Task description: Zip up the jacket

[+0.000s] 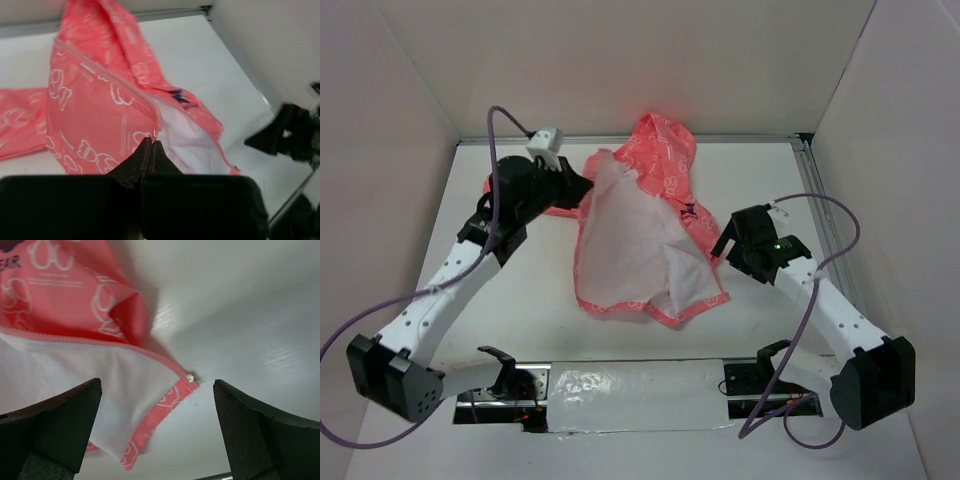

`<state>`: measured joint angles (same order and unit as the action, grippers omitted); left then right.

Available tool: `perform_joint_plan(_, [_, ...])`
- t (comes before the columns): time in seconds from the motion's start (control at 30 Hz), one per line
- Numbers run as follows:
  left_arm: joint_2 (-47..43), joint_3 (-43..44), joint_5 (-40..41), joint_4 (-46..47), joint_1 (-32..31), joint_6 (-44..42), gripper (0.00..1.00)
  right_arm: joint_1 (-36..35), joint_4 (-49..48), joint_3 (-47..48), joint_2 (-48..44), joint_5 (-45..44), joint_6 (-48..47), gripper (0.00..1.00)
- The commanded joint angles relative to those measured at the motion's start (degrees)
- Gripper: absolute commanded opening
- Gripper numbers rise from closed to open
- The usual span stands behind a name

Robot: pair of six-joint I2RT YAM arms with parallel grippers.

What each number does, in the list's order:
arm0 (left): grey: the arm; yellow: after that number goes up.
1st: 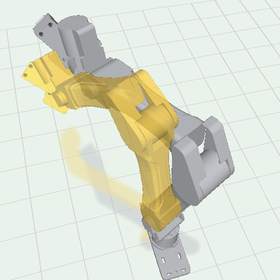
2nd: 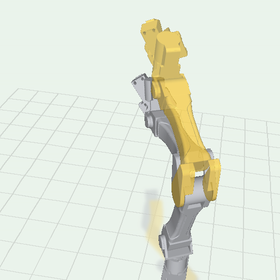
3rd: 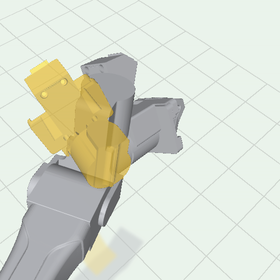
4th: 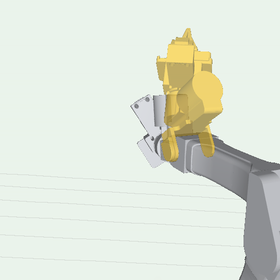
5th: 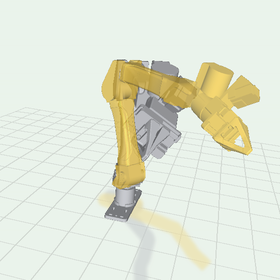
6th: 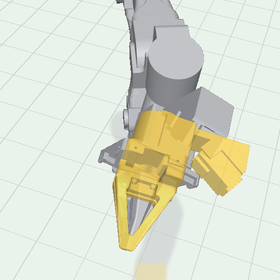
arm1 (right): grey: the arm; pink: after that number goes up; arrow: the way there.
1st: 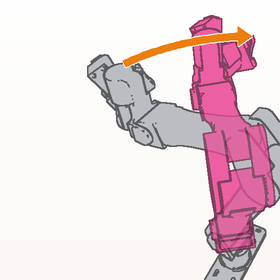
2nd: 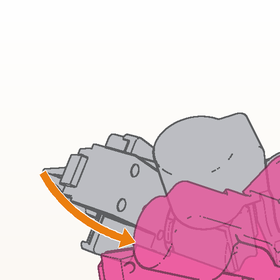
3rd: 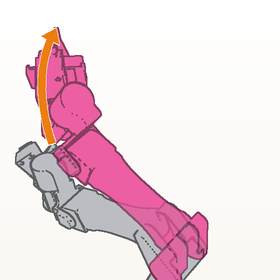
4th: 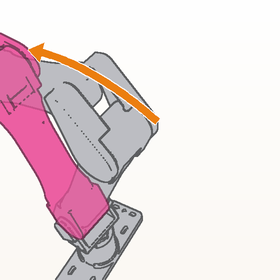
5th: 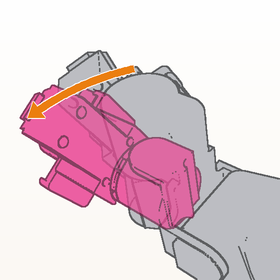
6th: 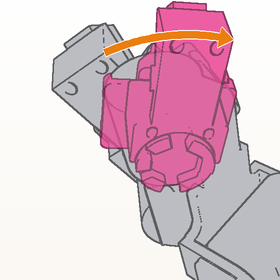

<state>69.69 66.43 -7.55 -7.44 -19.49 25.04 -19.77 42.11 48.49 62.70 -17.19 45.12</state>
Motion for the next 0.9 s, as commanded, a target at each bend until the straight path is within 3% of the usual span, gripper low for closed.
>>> perform_joint_plan(0.0, [-3.58,-5.94,-0.02,-0.89,-12.35,-11.31,0.0,2.27,4.3,-2.25,-4.59,-2.76,2.52,1.0])
perform_joint_plan(0.13, [-3.86,-10.0,1.31,-7.66,-28.29,-9.67,0.0,2.54,3.51,-3.49,-6.01,-1.8,1.03,1.0])
perform_joint_plan(0.17, [-3.51,-12.01,2.27,-11.24,-35.37,-7.13,0.0,2.54,3.42,-3.66,-5.83,-1.53,0.93,1.0])
perform_joint_plan(0.3, [-0.26,-15.36,11.14,-21.71,-50.61,4.12,0.0,2.1,2.46,-4.02,-5.04,-0.91,-0.39,1.0])
perform_joint_plan(0.33, [0.7,-16.33,8.89,-22.09,-51.78,5.1,0.0,1.93,2.19,-4.28,-4.78,-0.57,-0.82,1.0])
perform_joint_plan(0.43, [1.41,-20.37,8.17,-21.92,-52.41,11.69,0.04,1.75,1.23,-4.81,-4.78,-0.13,-1.88,1.0])
perform_joint_plan(0.47, [1.41,-22.29,7.99,-20.43,-52.5,12.05,0.17,1.58,0.27,-4.98,-5.04,0.57,-2.93,1.0])
perform_joint_plan(0.53, [1.06,-23.97,6.41,-17.62,-52.41,12.4,0.99,1.23,-0.79,-5.42,-4.95,1.71,-4.42,1.0])
perform_joint_plan(0.73, [-4.47,-23.81,9.75,-14.98,-48.91,13.81,0.99,-1.76,-3.34,-4.98,-1.88,4.01,-8.12,1.0])
perform_joint_plan(0.83, [-7.46,-27.21,0.12,-7.37,-36.63,10.58,0.99,-4.39,-5.54,-5.16,0.93,4.45,-8.82,1.0])
perform_joint_plan(0.87, [-7.73,-28.37,-4.44,-5.24,-27.89,10.3,0.99,-4.84,-7.46,-5.16,1.81,4.53,-9.0,1.0])
